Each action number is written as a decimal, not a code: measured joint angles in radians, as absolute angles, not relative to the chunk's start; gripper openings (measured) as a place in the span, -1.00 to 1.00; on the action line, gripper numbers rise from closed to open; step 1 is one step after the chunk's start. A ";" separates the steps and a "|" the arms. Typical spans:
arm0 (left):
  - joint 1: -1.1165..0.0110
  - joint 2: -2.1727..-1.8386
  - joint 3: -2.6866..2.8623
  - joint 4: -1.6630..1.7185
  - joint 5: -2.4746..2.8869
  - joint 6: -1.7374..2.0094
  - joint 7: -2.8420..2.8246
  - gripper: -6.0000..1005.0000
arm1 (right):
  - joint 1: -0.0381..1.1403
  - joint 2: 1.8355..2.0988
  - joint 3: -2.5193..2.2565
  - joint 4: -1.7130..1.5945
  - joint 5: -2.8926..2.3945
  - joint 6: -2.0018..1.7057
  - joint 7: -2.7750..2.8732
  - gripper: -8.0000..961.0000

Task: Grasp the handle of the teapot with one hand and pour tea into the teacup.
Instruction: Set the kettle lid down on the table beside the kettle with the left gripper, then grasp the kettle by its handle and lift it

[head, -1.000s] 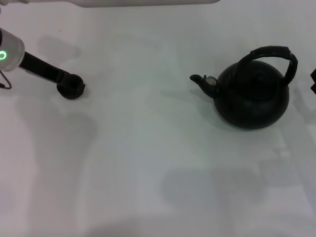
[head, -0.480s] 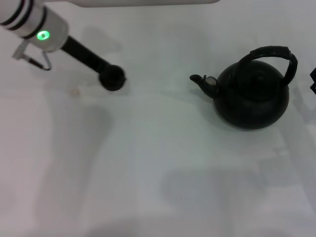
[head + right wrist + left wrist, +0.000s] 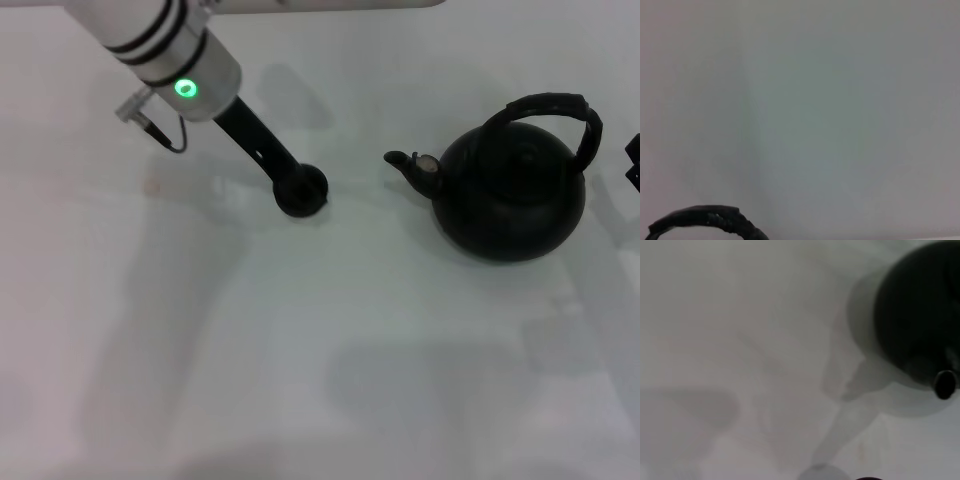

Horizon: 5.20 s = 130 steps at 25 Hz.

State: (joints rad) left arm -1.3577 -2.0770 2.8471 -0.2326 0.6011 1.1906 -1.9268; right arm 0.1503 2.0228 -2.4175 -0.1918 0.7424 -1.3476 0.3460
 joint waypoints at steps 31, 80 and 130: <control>-1.342 -2.078 2.845 -0.069 0.690 1.072 -1.924 0.38 | 0.158 2.025 -2.421 -0.196 0.756 -1.331 0.362 0.82; -1.397 -2.069 2.844 -0.121 0.420 1.092 -1.704 0.54 | 0.152 2.024 -2.416 -0.186 0.767 -1.327 0.362 0.82; -0.503 -2.080 2.832 0.060 -1.278 1.342 -0.471 0.52 | 0.145 2.018 -2.545 -0.159 0.769 -1.516 0.477 0.82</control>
State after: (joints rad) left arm -0.5029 -2.0798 2.8316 0.0605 -1.2779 1.3418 -0.4711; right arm 0.1448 2.0175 -2.5451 -0.1587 0.7693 -1.5164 0.4774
